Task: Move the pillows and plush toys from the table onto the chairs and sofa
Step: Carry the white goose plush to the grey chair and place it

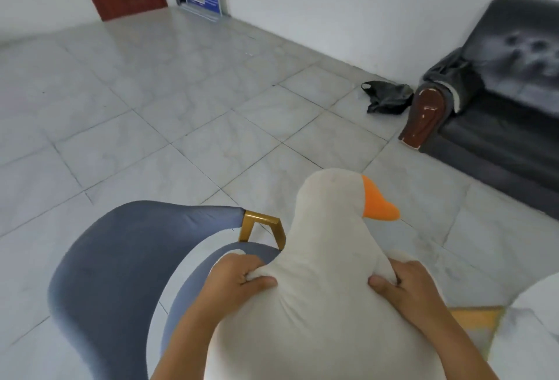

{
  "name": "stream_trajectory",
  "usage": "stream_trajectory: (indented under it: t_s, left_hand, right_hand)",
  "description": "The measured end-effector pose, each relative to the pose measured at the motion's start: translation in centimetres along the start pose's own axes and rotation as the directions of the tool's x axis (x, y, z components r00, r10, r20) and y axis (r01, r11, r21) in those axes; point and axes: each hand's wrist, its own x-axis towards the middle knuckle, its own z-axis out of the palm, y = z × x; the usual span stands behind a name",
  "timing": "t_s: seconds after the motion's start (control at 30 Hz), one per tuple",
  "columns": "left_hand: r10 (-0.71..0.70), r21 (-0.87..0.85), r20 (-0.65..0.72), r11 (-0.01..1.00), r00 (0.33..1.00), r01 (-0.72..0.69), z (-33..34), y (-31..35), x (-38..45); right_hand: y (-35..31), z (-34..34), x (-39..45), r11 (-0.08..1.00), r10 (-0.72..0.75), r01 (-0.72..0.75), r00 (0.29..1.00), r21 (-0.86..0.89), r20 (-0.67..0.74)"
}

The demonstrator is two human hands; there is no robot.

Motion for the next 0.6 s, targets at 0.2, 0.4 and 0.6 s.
stream_trajectory:
  t_s: [0.2,0.4,0.6]
  left_hand:
    - [-0.079,-0.08,-0.116,0.994,0.99,0.071,-2.7,-0.3,3.3]
    - [-0.372,-0.13,-0.295,0.928,0.88,0.349,-0.8,-5.3,-0.4]
    - [-0.636,-0.265,-0.441,0.767,0.633,0.585,1.1,-7.2,-3.2]
  right_hand:
    - [-2.3,-0.4,9.6,0.993,-0.12,0.119,0.991,0.01,0.06]
    - [-3.1,6.1,15.1,0.944,-0.328,0.316,0.881,0.091,0.341]
    - [-5.9,13.6,21.2,0.819,-0.551,0.541,0.654,0.189,0.518]
